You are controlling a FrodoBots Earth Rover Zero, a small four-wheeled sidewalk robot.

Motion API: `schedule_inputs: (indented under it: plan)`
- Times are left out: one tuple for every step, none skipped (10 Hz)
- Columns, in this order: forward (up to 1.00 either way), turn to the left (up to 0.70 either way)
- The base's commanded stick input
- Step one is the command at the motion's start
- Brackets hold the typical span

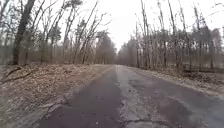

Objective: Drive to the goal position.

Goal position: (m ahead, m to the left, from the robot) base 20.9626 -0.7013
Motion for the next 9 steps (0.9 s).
schedule_inputs:
  plan:
    - [0.70, 0.00]
    - [0.70, 0.00]
    - [0.70, 0.00]
    - [0.70, 0.30]
    - [0.70, 0.19]
    - [0.70, 0.09]
    - [0.70, 0.00]
    - [0.70, 0.00]
    - [0.70, 0.00]
